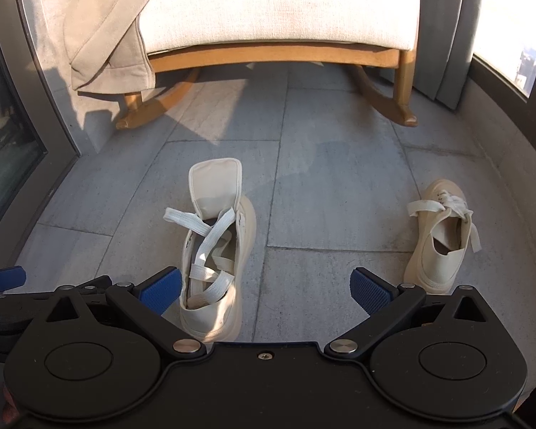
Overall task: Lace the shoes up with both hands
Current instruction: 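Move both tools down toward the cream sneaker, bringing them together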
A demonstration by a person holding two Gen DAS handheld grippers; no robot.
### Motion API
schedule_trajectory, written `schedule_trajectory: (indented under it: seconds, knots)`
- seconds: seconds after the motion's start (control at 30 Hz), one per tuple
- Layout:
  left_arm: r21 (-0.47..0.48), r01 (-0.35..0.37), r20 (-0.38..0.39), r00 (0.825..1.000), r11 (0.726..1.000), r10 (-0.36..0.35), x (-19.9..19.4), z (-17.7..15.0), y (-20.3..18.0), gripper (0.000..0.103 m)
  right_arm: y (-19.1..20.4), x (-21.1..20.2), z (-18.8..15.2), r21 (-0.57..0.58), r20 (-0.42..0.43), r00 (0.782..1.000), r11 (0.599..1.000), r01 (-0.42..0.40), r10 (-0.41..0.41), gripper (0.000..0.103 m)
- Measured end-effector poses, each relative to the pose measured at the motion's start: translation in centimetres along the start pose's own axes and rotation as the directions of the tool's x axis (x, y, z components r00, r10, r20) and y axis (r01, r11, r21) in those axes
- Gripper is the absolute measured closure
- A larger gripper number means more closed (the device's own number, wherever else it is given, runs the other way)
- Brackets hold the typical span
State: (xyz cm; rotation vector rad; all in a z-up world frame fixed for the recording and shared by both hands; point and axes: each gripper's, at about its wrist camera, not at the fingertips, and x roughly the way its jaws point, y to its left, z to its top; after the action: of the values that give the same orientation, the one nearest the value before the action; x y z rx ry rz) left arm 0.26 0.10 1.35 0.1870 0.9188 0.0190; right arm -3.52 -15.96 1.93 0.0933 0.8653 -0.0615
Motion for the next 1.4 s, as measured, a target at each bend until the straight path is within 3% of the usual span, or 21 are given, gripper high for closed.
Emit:
schedule_trajectory:
  seconds: [0.23, 0.5, 0.77, 1.03, 1.1, 1.17, 1.3, 1.4]
  knots:
    - [0.072, 0.017, 0.043, 0.999, 0.997, -0.020, -1.8, 2.1, 0.4, 0.005, -0.3, 0.5, 1.0, -0.075, -0.042, 0.997, 0.995, -0.062, 0.059, 0.002]
    - [0.083, 0.150, -0.024, 0.989, 0.985, -0.148, -1.3, 2.4, 0.3, 0.005, -0.8, 1.6, 1.9, -0.150, -0.112, 0.985, 0.978, -0.147, 0.131, 0.002]
    - [0.161, 0.198, 0.028, 0.978, 0.967, -0.205, 0.4, 2.2, -0.4, 0.005, -1.2, 2.8, 2.8, -0.219, -0.187, 0.963, 0.947, -0.236, 0.196, 0.002]
    - [0.216, 0.238, 0.067, 0.964, 0.947, -0.258, 2.5, 4.1, -0.3, 0.005, -1.7, 4.4, 3.5, -0.264, -0.274, 0.933, 0.915, -0.305, 0.232, 0.002]
    - [0.265, 0.250, 0.039, 0.962, 0.931, -0.270, 3.0, 4.8, -0.5, 0.005, -1.8, 5.2, 3.9, -0.293, -0.294, 0.928, 0.902, -0.316, 0.230, 0.002]
    - [0.331, 0.259, 0.036, 0.957, 0.907, -0.287, 3.4, 5.4, -0.7, 0.005, -1.7, 5.8, 4.3, -0.362, -0.311, 0.920, 0.865, -0.347, 0.239, 0.002]
    - [0.443, 0.308, 0.001, 0.939, 0.842, -0.344, 4.5, 6.1, -0.9, 0.005, -1.8, 6.4, 5.1, -0.484, -0.343, 0.904, 0.777, -0.403, 0.255, 0.002]
    - [0.505, 0.351, -0.043, 0.923, 0.788, -0.383, 5.4, 6.3, -1.0, 0.005, -2.1, 7.2, 5.3, -0.508, -0.334, 0.903, 0.756, -0.413, 0.270, 0.003]
